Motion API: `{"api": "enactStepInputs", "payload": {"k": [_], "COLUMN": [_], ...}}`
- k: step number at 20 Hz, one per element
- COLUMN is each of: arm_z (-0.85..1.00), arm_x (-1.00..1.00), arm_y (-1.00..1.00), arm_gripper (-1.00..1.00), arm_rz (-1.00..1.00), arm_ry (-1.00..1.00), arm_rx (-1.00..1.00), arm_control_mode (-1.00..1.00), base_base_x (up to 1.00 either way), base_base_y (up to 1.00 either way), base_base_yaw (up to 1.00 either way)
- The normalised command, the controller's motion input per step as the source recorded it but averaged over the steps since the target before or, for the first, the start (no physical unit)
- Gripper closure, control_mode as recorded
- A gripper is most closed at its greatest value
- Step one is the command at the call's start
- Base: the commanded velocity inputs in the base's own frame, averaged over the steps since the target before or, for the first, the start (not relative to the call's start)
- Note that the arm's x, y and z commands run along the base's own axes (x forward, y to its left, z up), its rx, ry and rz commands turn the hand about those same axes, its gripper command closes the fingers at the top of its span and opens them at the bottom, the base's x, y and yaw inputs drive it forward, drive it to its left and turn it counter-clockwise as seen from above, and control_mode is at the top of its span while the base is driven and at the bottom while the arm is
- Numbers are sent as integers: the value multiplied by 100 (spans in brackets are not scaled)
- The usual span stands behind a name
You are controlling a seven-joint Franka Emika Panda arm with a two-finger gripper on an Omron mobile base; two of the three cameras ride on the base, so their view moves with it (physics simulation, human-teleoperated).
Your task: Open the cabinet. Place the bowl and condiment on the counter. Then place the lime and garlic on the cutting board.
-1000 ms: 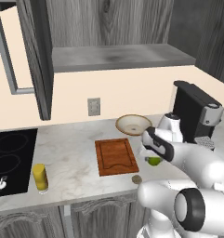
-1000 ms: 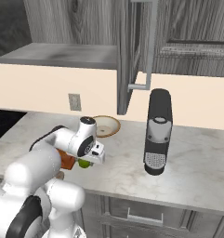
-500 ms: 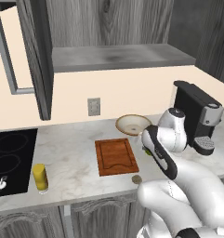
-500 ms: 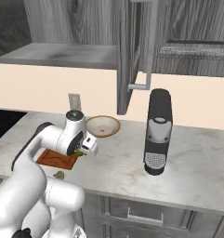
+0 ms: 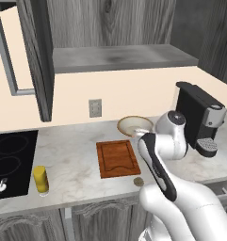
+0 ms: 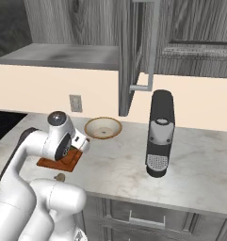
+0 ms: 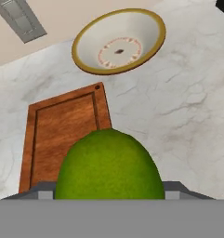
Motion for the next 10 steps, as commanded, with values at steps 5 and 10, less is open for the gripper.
{"api": "enactStepInputs", "payload": {"k": [5,10], "arm_z": [39,28], "arm_x": [0,0], "arm_y": [23,22], "arm_gripper": [100,100], "arm_rz": [-6,0], "arm_ry": [-7,1], "arm_rx": [0,0], "arm_control_mode": [-100,-100], "base_base_x": [0,0], "base_base_y": [0,0], "base_base_yaw": [0,0]}}
